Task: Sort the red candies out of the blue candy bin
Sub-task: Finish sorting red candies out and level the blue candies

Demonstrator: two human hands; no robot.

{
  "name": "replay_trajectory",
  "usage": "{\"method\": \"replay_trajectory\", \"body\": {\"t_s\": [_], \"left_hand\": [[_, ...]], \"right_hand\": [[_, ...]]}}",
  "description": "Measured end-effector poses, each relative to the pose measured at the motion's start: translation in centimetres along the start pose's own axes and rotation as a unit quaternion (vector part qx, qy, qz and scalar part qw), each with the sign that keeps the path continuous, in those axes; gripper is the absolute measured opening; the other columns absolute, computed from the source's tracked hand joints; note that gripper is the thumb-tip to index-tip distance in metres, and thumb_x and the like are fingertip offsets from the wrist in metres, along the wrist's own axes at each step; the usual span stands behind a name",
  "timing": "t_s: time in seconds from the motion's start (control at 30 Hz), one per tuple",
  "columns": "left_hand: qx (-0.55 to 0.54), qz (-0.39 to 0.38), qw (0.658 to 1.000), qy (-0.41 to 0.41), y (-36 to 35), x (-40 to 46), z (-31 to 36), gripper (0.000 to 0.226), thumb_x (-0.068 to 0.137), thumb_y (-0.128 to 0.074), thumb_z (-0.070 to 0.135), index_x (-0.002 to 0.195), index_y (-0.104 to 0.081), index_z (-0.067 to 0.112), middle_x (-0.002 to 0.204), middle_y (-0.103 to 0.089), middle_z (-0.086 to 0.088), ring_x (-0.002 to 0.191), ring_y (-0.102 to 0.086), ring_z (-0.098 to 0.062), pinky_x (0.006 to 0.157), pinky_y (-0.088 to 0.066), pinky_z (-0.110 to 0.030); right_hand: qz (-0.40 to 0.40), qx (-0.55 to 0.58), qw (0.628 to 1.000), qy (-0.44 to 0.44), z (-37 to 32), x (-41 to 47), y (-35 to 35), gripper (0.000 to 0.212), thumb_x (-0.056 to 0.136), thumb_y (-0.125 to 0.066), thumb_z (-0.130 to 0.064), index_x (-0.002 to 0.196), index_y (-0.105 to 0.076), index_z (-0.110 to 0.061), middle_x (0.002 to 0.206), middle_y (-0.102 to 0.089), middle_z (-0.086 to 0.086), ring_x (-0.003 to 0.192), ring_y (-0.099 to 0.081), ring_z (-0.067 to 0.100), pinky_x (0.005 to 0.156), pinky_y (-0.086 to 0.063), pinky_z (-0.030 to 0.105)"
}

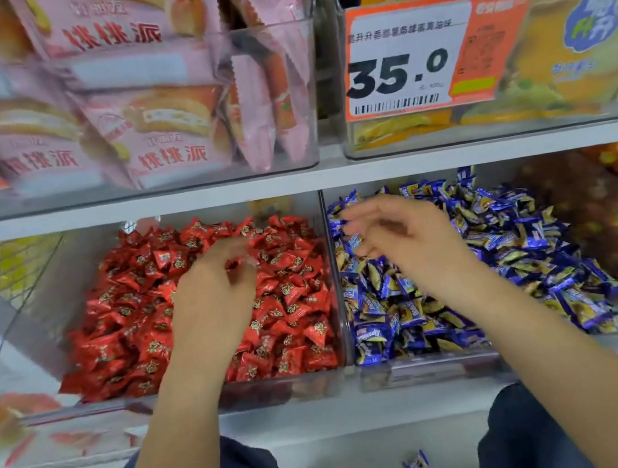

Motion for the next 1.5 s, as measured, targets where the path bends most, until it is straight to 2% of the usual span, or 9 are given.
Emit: {"method": "replay_trajectory", "body": {"t_s": [0.1,0.2,0.47,0.6,0.8,0.93,1.17,1.33,1.5], "left_hand": [[-0.062,-0.072,0.995,-0.011,-1.9,-0.8,2.2,0.035,0.093,-0.051,0.039,0.124,-0.059,0.025,0.116,-0.064,0.007,0.084,-0.055,0.004,0.076,-0.039,-0.010],[0.008,-0.160,0.986,-0.034,-4.6,-1.5,4.0,0.053,0.090,-0.042,0.058,0.133,-0.050,0.027,0.127,-0.059,0.003,0.103,-0.060,-0.016,0.087,-0.045,-0.028],[0.056,-0.146,0.986,-0.049,-6.3,-1.3,4.8,0.026,0.095,-0.039,0.033,0.116,-0.048,0.019,0.083,-0.054,-0.001,0.085,-0.055,-0.029,0.065,-0.033,-0.031],[0.044,-0.155,0.985,-0.060,-6.1,-1.4,4.8,0.026,0.096,-0.037,0.034,0.116,-0.047,0.020,0.070,-0.048,0.010,0.068,-0.049,-0.016,0.061,-0.032,-0.032],[0.035,-0.165,0.984,-0.061,-6.0,-1.2,4.8,0.021,0.096,-0.039,0.033,0.111,-0.047,0.021,0.073,-0.049,0.009,0.071,-0.048,-0.018,0.062,-0.032,-0.031],[0.040,-0.164,0.984,-0.059,-6.1,-1.3,4.9,0.016,0.096,-0.040,0.033,0.106,-0.045,0.021,0.072,-0.049,0.007,0.069,-0.050,-0.020,0.059,-0.032,-0.033],[0.046,-0.152,0.986,-0.055,-6.4,-1.1,4.9,0.021,0.096,-0.041,0.029,0.111,-0.046,0.017,0.076,-0.051,0.002,0.068,-0.052,-0.021,0.056,-0.033,-0.033],[0.036,-0.136,0.989,-0.049,-6.5,-1.2,4.9,0.022,0.095,-0.041,0.028,0.113,-0.046,0.016,0.080,-0.051,-0.001,0.070,-0.048,-0.023,0.059,-0.029,-0.033],[0.024,-0.150,0.987,-0.043,-6.3,-1.2,4.9,0.020,0.095,-0.041,0.028,0.109,-0.046,0.016,0.078,-0.048,0.003,0.071,-0.047,-0.022,0.060,-0.031,-0.032]], "right_hand": [[-0.069,-0.246,0.967,-0.002,2.9,0.2,1.8,0.017,0.092,-0.056,-0.027,0.107,-0.065,-0.031,0.102,-0.066,-0.015,0.092,-0.062,0.004,0.085,-0.050,0.028],[-0.202,-0.354,0.909,0.087,4.7,-0.6,0.1,0.037,0.085,-0.058,-0.048,0.115,-0.065,-0.028,0.125,-0.059,-0.006,0.117,-0.051,0.016,0.099,-0.043,0.037],[-0.253,-0.629,0.735,0.005,8.3,3.3,-2.9,0.054,0.094,-0.033,-0.056,0.145,-0.030,-0.037,0.159,-0.004,-0.002,0.145,0.008,0.030,0.113,0.000,0.059],[-0.207,-0.663,0.714,-0.085,8.8,5.3,1.6,0.053,0.091,-0.043,-0.054,0.141,-0.037,-0.035,0.157,-0.015,0.003,0.144,0.002,0.033,0.111,-0.014,0.058],[-0.161,-0.575,0.783,-0.174,8.0,4.1,7.5,0.048,0.085,-0.053,-0.058,0.130,-0.047,-0.042,0.139,-0.043,0.005,0.130,-0.036,0.028,0.101,-0.037,0.040],[-0.200,-0.568,0.767,-0.223,7.0,2.4,9.1,0.063,0.074,-0.054,-0.073,0.130,-0.048,-0.043,0.146,-0.038,0.002,0.136,-0.031,0.025,0.110,-0.027,0.044],[-0.211,-0.462,0.860,0.055,5.5,1.9,0.2,0.042,0.090,-0.057,-0.038,0.129,-0.054,-0.025,0.133,-0.050,0.001,0.121,-0.048,0.023,0.095,-0.044,0.036],[-0.306,-0.632,0.712,-0.004,8.5,2.9,-3.1,0.064,0.090,-0.054,-0.038,0.147,-0.026,-0.028,0.154,-0.022,0.005,0.143,-0.011,0.029,0.113,-0.019,0.052],[-0.247,-0.706,0.661,-0.059,8.9,4.0,-2.2,0.050,0.093,-0.051,-0.035,0.140,-0.039,-0.027,0.147,-0.033,0.009,0.138,-0.018,0.035,0.112,-0.016,0.055]]}}
Point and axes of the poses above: each hand's wrist, its own x-axis towards the middle knuckle, its own y-axis out of the back of the hand, z = x × y, the point moved 2 cm from there along x, towards the middle knuckle
